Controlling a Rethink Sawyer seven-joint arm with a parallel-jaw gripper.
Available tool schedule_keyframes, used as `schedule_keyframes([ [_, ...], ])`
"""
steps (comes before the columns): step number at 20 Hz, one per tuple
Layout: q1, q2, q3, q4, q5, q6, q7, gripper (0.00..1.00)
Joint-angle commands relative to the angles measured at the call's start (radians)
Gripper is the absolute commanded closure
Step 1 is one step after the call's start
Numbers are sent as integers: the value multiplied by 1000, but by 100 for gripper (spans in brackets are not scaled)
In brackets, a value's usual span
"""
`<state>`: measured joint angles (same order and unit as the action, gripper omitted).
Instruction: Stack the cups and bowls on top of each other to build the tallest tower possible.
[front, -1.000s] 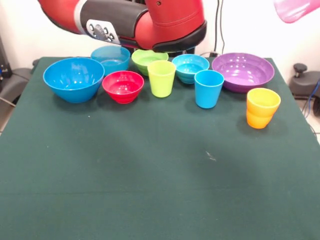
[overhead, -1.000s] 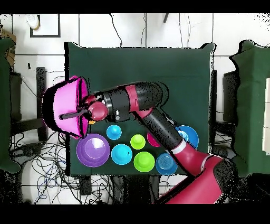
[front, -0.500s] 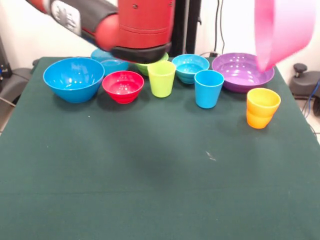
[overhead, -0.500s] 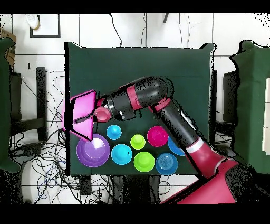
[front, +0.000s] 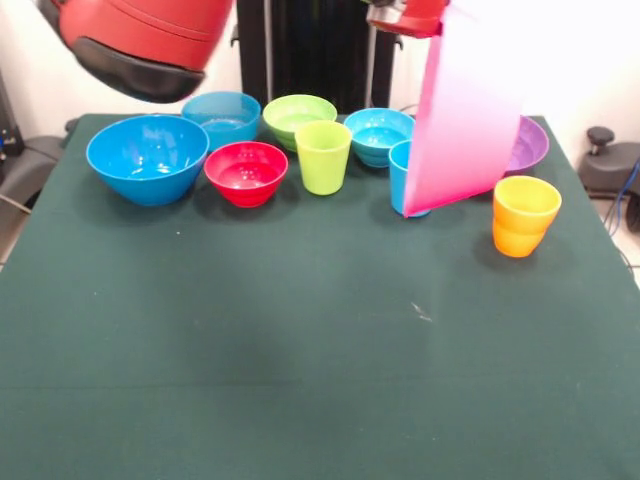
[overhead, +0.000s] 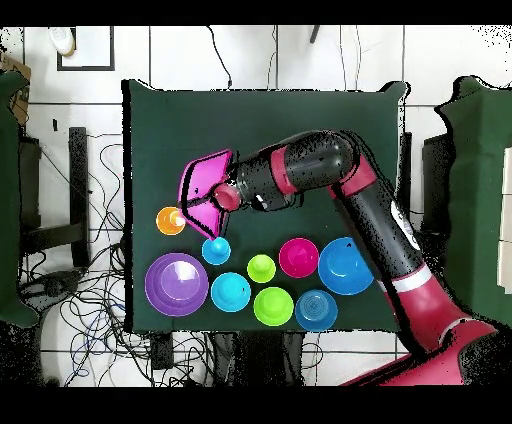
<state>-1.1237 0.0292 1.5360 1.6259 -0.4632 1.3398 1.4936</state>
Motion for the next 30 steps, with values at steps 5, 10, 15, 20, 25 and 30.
schedule_keyframes([
  [5,44,30,-120,-89,-21,19,-332,0],
  [10,57,103,-94,-51,34,-22,-292,0],
  [15,55,227,8,108,211,-119,-100,0],
  [20,61,259,40,151,300,-144,-66,0],
  [25,56,264,29,139,333,-106,-104,0],
  [30,61,270,38,141,349,-81,-117,0],
])
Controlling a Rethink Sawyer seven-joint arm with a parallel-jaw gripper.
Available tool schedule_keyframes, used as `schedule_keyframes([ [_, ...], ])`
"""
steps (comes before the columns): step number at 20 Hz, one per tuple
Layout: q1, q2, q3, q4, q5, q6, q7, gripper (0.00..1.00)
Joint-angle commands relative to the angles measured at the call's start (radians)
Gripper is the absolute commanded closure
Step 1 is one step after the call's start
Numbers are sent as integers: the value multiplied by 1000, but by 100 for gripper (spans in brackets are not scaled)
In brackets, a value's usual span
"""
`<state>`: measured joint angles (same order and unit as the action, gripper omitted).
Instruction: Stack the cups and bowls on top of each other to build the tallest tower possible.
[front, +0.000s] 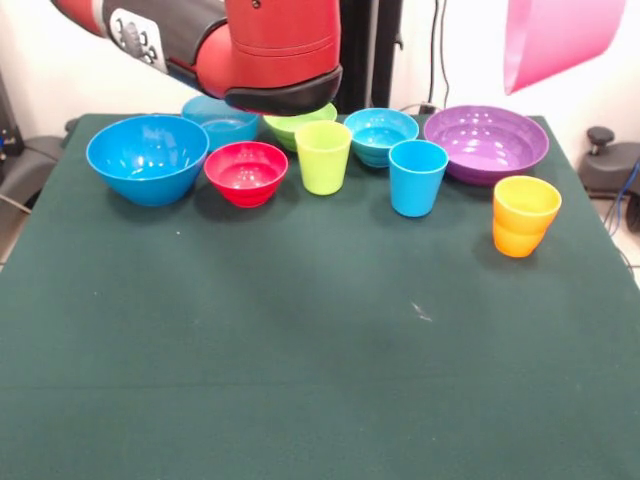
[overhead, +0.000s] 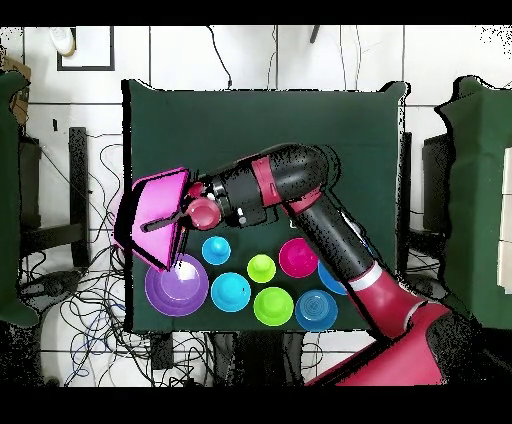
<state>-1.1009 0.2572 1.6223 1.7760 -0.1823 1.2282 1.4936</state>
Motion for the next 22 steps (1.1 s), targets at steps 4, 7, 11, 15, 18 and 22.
schedule_keyframes([
  [4,41,36,-40,-16,94,80,-121,0],
  [7,41,36,-25,-1,114,63,-106,0],
  [11,37,-10,-68,-37,59,63,-137,0],
  [15,-4,-264,-191,-107,-249,-21,-158,0],
  [18,-28,-419,-208,-109,-408,-59,-133,0],
  [22,-42,-495,-226,-104,-527,-89,-110,0],
])
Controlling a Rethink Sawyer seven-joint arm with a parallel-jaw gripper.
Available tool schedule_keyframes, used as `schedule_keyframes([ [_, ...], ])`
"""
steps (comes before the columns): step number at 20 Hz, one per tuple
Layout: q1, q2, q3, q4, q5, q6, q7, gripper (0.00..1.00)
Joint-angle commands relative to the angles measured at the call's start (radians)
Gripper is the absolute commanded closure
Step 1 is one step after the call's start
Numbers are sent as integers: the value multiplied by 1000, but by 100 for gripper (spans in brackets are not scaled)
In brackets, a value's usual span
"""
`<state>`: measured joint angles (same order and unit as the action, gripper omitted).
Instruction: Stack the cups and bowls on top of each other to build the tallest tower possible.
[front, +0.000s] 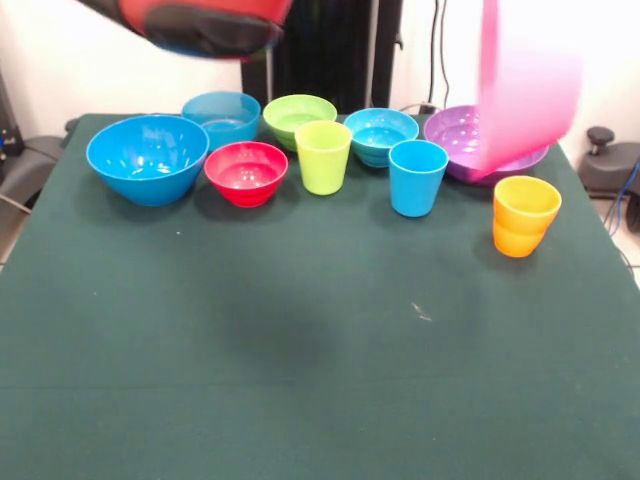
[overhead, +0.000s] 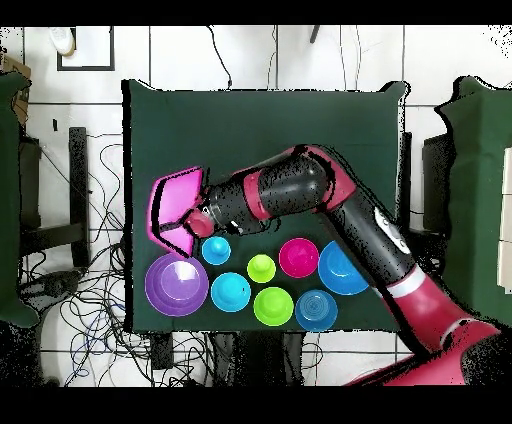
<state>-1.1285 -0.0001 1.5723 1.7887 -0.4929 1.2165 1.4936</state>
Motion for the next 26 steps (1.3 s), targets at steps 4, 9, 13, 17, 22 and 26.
schedule_keyframes([
  [4,-9,-329,-196,-125,-299,-77,-93,0],
  [9,3,-441,-221,-144,-379,-75,-106,0],
  [13,13,-464,-238,-144,-412,-119,-111,0],
  [17,19,-504,-258,-145,-439,-146,-116,0],
  [22,32,-547,-295,-140,-488,-187,-95,0],
  [26,47,-550,-315,-135,-475,-211,-84,0],
])
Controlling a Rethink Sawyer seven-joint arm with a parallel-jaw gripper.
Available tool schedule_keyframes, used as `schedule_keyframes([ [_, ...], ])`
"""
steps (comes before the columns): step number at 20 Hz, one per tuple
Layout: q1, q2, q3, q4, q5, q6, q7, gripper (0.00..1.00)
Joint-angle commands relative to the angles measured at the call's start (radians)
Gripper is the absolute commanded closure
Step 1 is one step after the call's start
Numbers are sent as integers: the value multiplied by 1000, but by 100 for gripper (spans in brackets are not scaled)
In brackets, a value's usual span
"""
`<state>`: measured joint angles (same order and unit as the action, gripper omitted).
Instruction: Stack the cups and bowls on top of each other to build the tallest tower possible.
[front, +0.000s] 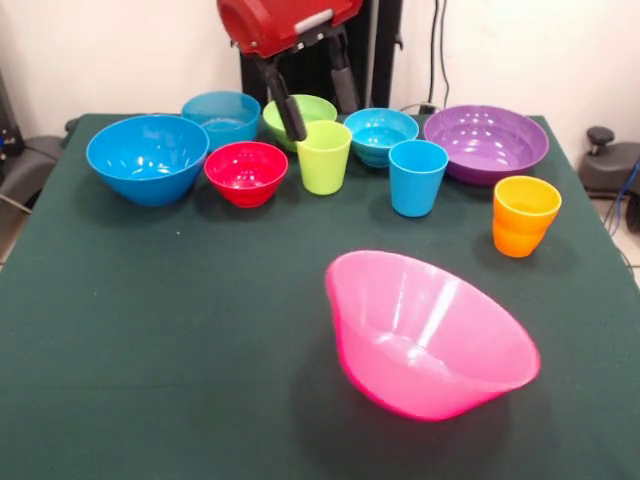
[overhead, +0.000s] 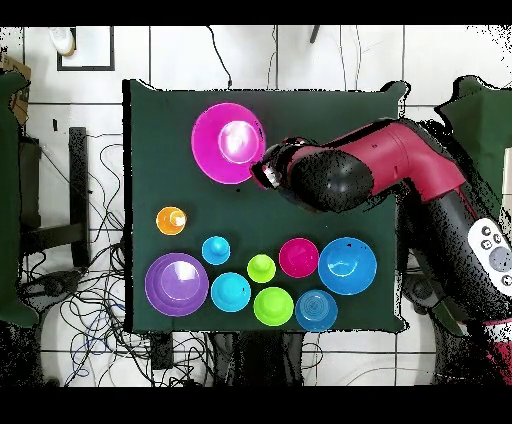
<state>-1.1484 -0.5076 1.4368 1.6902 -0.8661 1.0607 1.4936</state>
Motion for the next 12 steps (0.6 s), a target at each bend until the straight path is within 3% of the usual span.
schedule_keyframes([
  [1,73,-44,-186,-38,-95,-59,-84,0],
  [8,107,-39,-238,-38,-76,-102,-54,0],
  [12,151,-76,-281,-3,-82,-145,66,0],
])
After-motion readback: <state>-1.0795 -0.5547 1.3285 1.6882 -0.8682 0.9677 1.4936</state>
